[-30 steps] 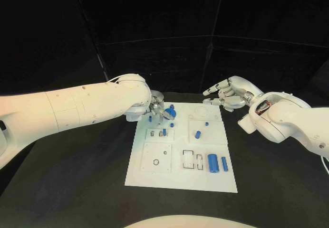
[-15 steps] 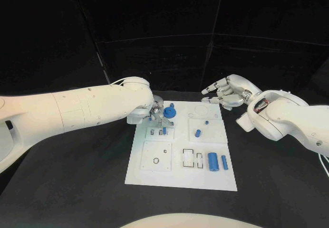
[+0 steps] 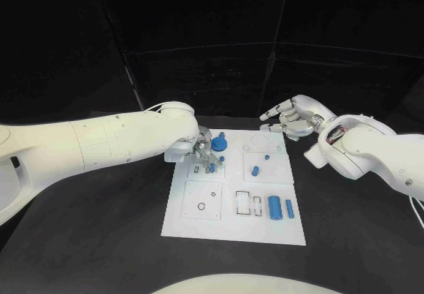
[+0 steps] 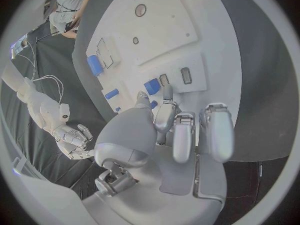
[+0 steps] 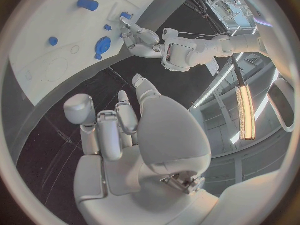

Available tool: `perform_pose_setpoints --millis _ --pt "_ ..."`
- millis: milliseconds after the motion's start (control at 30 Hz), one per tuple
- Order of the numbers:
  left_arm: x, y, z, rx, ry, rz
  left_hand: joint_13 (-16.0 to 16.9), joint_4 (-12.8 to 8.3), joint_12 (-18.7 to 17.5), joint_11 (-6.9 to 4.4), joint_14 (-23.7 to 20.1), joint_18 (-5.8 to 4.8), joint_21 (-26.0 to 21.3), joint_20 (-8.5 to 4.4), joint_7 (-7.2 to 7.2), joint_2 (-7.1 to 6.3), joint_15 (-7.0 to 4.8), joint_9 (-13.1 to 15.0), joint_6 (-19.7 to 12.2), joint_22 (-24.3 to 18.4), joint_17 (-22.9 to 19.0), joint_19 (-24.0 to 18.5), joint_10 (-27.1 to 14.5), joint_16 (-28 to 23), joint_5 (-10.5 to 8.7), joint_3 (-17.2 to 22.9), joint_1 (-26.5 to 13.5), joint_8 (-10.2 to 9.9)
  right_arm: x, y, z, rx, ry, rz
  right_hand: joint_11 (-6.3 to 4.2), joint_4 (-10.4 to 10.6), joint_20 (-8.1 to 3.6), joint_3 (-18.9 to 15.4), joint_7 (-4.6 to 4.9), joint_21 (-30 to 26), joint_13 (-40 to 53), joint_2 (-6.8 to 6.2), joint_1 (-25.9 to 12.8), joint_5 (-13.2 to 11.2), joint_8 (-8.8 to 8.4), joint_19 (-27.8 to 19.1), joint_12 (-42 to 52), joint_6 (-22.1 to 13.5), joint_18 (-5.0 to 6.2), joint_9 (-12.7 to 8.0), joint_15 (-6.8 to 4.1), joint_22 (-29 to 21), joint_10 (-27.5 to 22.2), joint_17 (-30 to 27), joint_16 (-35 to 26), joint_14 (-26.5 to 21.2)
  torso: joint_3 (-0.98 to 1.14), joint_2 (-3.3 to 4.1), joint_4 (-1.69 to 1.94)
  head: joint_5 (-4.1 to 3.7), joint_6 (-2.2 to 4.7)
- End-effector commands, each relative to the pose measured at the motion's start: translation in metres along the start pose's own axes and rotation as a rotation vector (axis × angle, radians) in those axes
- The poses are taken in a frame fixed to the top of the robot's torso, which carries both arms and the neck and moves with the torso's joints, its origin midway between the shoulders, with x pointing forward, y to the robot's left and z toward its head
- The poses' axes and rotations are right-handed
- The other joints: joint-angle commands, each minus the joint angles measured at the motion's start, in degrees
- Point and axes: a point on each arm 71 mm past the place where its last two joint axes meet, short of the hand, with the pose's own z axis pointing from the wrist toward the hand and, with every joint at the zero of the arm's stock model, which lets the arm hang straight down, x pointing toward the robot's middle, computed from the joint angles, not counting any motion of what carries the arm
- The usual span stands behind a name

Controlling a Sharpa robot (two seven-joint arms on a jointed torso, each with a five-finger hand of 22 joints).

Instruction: Assemble the parts on the task board

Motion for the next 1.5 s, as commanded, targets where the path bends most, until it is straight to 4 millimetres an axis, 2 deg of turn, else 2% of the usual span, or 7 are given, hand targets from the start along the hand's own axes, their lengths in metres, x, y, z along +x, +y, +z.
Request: perform_pose_setpoints --millis 33,433,633,900,1233,1500 --pt "0.0012 -0.0012 -0.0004 -0.002 0.013 -0.001 -0.01 -0.39 -0.25 -0.06 6.16 -0.61 -0.17 0.0 0.08 0.17 0.35 0.09 -0.41 -0.05 15.09 0.76 -0.24 0.17 0.02 -0.07 0.54 0.13 0.0004 0.0016 0.0014 -0.005 0.008 -0.008 -0.09 -0.08 -0.31 -0.35 0.03 -0.26 -0.02 0.01 0.49 0.23 0.32 -0.26 -0.31 -0.04 0.79 -0.03 -0.32 -0.06 -0.35 5.3 -0.2 3.75 0.04 0.02 0.02 0.08 -0.08" --pt "0.0052 -0.0067 -0.0011 0.017 0.036 -0.008 -0.14 -0.5 -0.38 -0.07 6.16 -0.59 -0.23 0.01 0.07 0.39 0.35 0.29 -0.48 -0.14 15.09 0.71 -0.32 0.17 0.02 0.13 0.66 0.34 0.0022 0.0013 0.0058 -0.005 0.013 -0.009 -0.12 -0.09 -0.33 -0.41 0.01 -0.31 0.02 0.03 0.54 0.65 0.41 -0.26 -0.27 0.02 0.79 -0.02 -0.34 -0.12 -0.3 5.31 -0.21 3.76 0.05 0.02 -0.02 0.04 -0.24" --pt "0.0061 -0.0067 -0.0013 0.018 0.043 -0.006 -0.11 -1.52 -0.39 -0.1 6.16 -0.57 -0.24 0.01 0.05 0.94 0.32 0.97 -0.92 -0.14 15.09 0.65 -0.34 0.17 0.03 1.15 1.81 0.97 0.0019 0.0001 0.006 0.002 0.016 -0.016 -0.13 -0.12 -0.34 -0.41 0.0 -0.37 -0.07 0.03 0.6 0.8 0.44 -0.3 -0.35 0.03 0.81 -0.02 -0.35 -0.22 -0.36 5.19 -0.28 3.74 0.03 -0.05 0.12 0.01 -0.35" --pt "0.0068 -0.0071 -0.0016 0.019 0.046 -0.005 -0.15 -2.46 -0.48 -0.1 6.16 -0.56 -0.24 0.01 0.04 1.21 0.32 1.58 -1.3 -0.12 15.09 0.62 -0.4 0.17 0.04 2.09 2.65 1.53 0.0011 -0.0017 0.0066 0.01 0.016 -0.021 -0.13 -0.12 -0.34 -0.41 0.0 -0.37 -0.07 0.03 0.6 0.8 0.44 -0.3 -0.35 0.03 0.81 -0.02 -0.35 -0.22 -0.36 5.19 -0.28 3.74 0.0 -0.02 -0.01 0.08 -0.33" --pt "0.0067 -0.0076 -0.0018 0.022 0.038 -0.013 -0.1 -5.39 -0.56 -0.25 6.16 -0.55 -0.22 -0.07 -0.13 2.67 0.18 2.99 -2.27 -0.03 15.09 0.58 -0.4 0.17 0.04 5.53 5.47 2.74 0.0011 -0.0027 0.008 0.013 0.017 -0.022 -0.13 -0.16 -0.34 -0.42 0.0 -0.4 -0.08 0.0 0.66 0.9 0.44 -0.32 -0.37 0.0 0.82 -0.03 -0.35 -0.27 -0.37 5.1 -0.34 3.72 0.01 0.01 0.03 0.1 -0.51" --pt "0.0054 -0.0017 -0.004 0.039 -0.018 -0.071 -0.39 -9.57 -1.0 -1.3 6.16 -0.46 -0.41 -0.6 -1.32 5.13 -0.6 5.0 -2.2 -0.27 15.09 0.48 -0.55 0.17 0.09 10.84 9.97 4.84 0.0005 -0.0045 0.009 0.02 0.02 -0.024 -0.14 -0.21 -0.35 -0.41 0.0 -0.45 -0.14 0.0 0.74 1.0 0.45 -0.36 -0.43 -0.02 0.83 -0.04 -0.36 -0.36 -0.42 5.01 -0.39 3.7 0.0 -0.01 0.07 0.12 -0.65"
